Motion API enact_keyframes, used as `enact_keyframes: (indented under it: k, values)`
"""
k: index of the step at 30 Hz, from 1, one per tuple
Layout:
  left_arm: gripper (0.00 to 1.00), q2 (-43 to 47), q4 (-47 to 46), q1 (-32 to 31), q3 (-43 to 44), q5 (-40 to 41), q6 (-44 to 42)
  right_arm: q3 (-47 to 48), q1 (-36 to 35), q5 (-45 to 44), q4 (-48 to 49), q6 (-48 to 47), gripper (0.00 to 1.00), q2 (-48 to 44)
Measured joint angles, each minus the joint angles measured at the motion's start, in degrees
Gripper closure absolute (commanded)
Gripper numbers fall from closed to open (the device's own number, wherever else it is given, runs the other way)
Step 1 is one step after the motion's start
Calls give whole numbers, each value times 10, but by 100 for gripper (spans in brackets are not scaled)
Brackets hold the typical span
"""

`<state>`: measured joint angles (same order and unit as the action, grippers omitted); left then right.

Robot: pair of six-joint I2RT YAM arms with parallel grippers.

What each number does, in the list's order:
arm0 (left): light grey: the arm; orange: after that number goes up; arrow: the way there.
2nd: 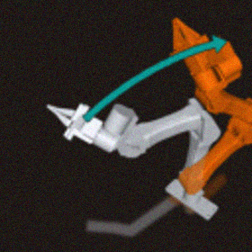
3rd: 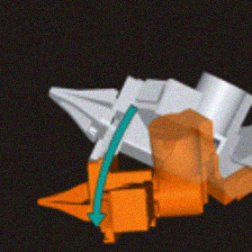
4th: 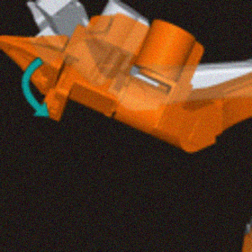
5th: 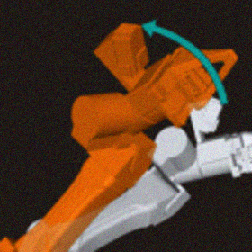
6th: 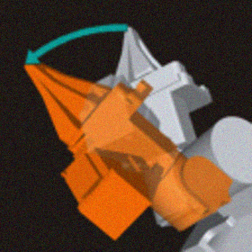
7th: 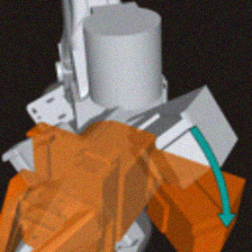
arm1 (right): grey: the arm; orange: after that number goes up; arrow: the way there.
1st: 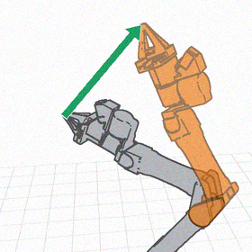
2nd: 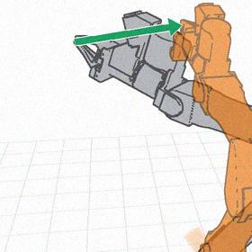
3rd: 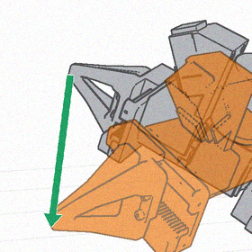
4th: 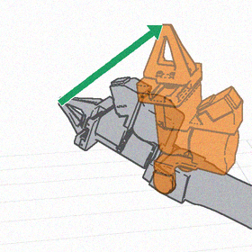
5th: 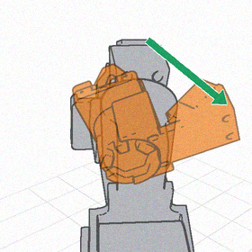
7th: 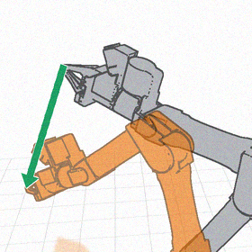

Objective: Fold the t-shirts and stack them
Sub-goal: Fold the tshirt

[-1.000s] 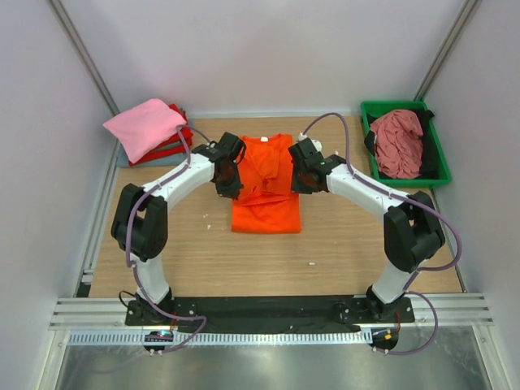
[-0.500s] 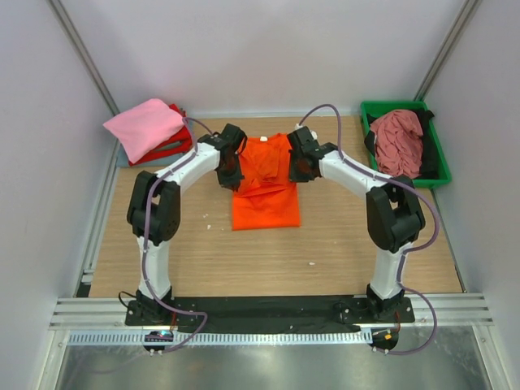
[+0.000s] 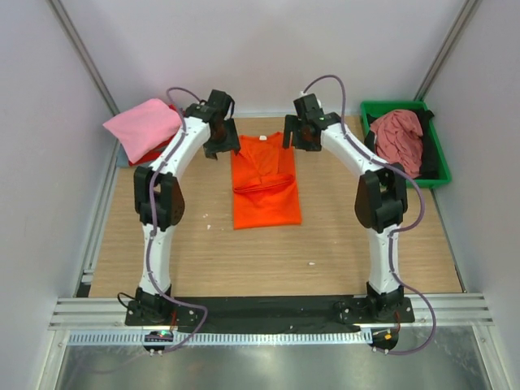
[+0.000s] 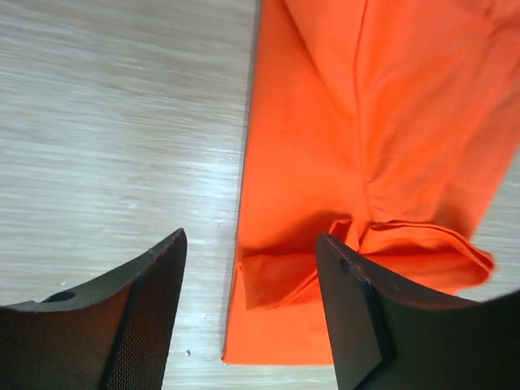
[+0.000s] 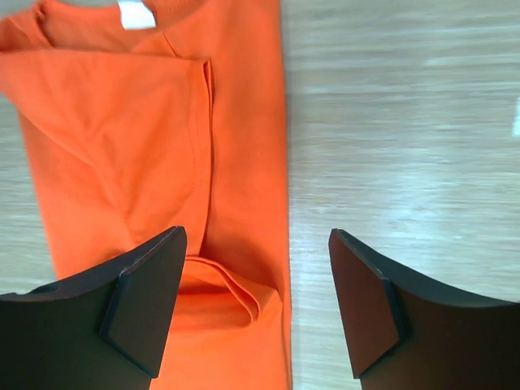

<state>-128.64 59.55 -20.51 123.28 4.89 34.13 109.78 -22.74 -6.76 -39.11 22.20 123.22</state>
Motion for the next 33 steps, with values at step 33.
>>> enact_keyframes:
  k: [33]
  values:
    - [54, 26, -130, -123, -194, 39, 35, -422, -19, 148, 99, 47, 44, -311]
